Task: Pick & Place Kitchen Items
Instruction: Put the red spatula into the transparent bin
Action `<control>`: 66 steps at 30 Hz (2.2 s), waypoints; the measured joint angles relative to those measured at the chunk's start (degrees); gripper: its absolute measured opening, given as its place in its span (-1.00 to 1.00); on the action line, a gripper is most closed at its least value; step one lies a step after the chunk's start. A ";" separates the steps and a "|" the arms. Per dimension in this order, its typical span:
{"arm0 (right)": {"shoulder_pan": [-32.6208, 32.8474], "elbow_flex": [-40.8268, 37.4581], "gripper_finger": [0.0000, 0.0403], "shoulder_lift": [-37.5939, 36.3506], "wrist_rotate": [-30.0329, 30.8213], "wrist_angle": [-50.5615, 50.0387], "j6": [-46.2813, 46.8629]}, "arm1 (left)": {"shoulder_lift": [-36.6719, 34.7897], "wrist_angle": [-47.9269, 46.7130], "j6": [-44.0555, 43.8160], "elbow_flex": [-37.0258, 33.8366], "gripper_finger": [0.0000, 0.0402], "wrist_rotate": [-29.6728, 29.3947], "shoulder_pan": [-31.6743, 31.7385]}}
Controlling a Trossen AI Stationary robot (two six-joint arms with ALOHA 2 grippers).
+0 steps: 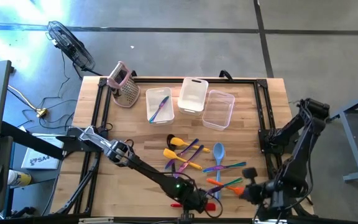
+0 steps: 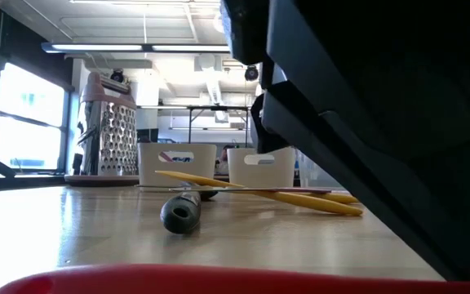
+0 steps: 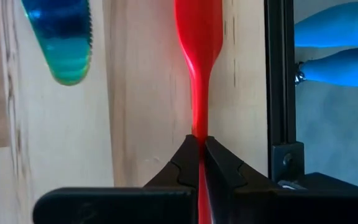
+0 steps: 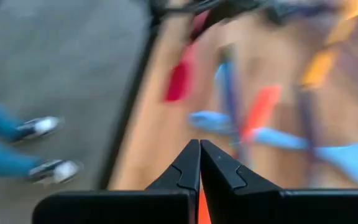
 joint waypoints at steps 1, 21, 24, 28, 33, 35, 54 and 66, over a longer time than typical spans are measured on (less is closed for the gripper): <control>-0.65 0.00 -0.98 0.59 -2.80 2.36 0.33 | -0.03 -0.13 0.12 0.01 -1.00 -0.10 0.00; -5.60 0.00 0.19 6.34 -8.60 14.41 13.60 | -1.09 -0.57 2.85 -0.05 -1.00 -6.80 -0.63; -8.06 0.00 0.29 11.39 -14.47 20.47 13.25 | -1.09 -0.57 3.09 -0.03 -1.00 -6.80 -0.59; -9.77 -0.07 0.31 16.56 -24.19 28.93 10.38 | -1.09 -0.56 3.15 -0.05 -1.00 -6.80 -0.55; -10.29 -0.04 0.24 16.55 -22.31 29.13 9.31 | -1.09 -0.57 3.33 -0.05 -1.00 -7.26 -0.82; -9.81 -0.03 0.21 16.55 -20.51 29.67 8.54 | -1.09 -0.56 3.34 -0.03 -1.00 -7.49 -1.00; -2.79 -6.36 0.16 19.54 8.34 36.29 24.21 | -1.11 -0.16 2.02 -0.10 -1.00 -9.24 -1.11; -0.44 -6.36 0.16 27.43 14.21 42.93 25.89 | -1.11 0.03 1.43 -0.12 -1.00 -9.53 -1.07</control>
